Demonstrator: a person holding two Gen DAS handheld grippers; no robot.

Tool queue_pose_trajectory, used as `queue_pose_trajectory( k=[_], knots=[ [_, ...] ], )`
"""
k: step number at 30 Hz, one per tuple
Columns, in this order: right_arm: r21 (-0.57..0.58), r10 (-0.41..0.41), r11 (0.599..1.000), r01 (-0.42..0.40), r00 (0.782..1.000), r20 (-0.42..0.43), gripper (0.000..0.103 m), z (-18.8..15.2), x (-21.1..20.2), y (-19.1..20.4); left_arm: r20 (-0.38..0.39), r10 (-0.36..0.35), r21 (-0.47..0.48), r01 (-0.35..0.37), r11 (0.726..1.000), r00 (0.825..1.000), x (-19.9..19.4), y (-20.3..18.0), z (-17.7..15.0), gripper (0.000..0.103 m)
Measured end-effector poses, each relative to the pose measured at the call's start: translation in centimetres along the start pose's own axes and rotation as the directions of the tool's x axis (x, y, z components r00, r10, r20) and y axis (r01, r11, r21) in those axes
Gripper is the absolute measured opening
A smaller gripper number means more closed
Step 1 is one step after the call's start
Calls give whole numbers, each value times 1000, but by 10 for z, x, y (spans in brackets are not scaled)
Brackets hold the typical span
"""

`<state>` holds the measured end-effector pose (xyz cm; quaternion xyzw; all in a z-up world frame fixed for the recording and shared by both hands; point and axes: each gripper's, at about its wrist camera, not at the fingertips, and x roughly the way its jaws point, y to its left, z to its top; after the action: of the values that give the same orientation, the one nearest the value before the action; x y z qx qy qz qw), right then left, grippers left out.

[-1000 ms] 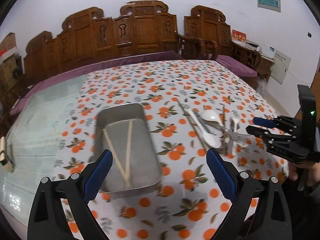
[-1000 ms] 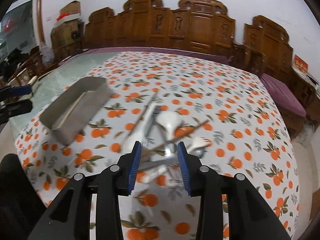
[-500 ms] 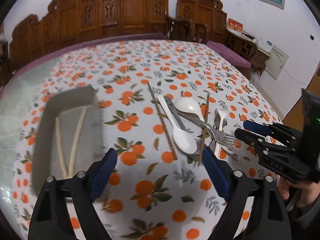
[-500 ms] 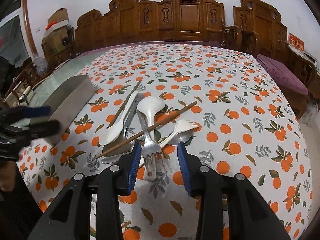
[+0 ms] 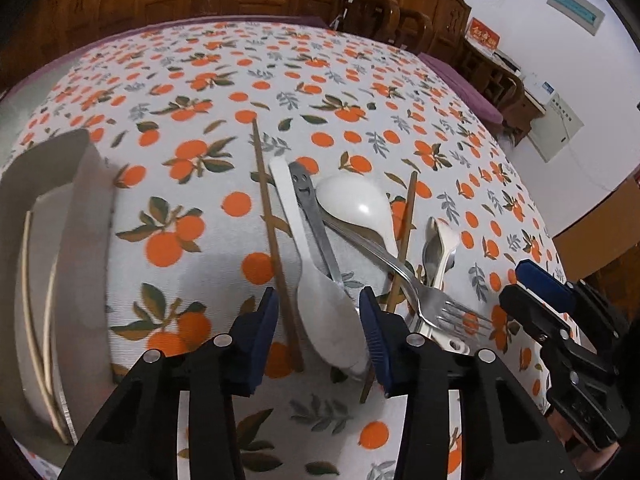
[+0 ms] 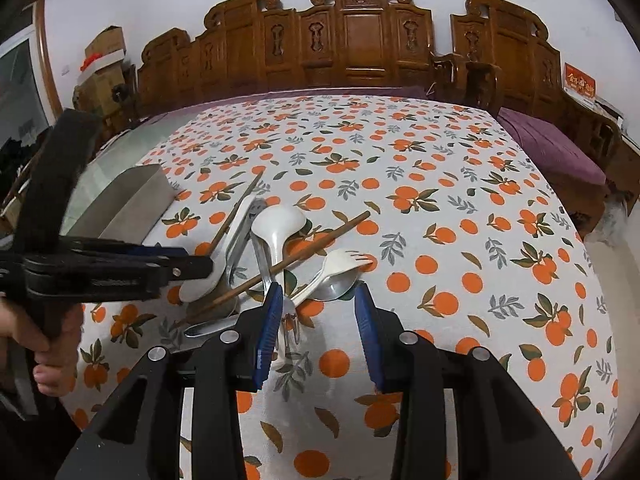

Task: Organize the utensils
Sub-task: 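Close the left gripper on the white plastic spoon handle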

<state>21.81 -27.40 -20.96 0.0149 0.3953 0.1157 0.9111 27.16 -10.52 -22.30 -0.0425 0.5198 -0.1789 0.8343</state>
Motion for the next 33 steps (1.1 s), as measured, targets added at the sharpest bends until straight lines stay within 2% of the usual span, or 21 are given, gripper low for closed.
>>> queue_pose_trajectory(
  k=[16, 17, 18, 19, 24, 29, 33],
  knots=[
    [8, 10, 1000, -10, 1000, 9, 40, 1, -2, 1, -4, 32, 21, -32, 999, 999, 1, -11, -10, 31],
    [7, 9, 1000, -9, 1000, 8, 40, 1, -2, 1, -1, 33, 21, -33, 999, 999, -1, -11, -10, 24],
    [6, 10, 1000, -10, 1000, 7, 40, 0, -1, 1, -2, 39, 23, -39, 999, 999, -2, -12, -10, 7],
    [4, 9, 1000, -9, 1000, 6, 40, 0, -1, 2, -10, 45, 26, -44, 999, 999, -2, -12, -10, 6],
    [-4, 7, 1000, -7, 1000, 3, 40, 0, 1, 4, -20, 61, 47, -60, 997, 998, -3, -9, -14, 6],
    [-2, 8, 1000, -8, 1000, 4, 40, 0, 0, 4, 2, 37, 30, -37, 999, 999, -8, -7, -13, 6],
    [0, 9, 1000, -9, 1000, 5, 40, 0, 1, 4, 30, 6, 45, -7, 999, 1000, -16, -17, -9, 21]
  ],
)
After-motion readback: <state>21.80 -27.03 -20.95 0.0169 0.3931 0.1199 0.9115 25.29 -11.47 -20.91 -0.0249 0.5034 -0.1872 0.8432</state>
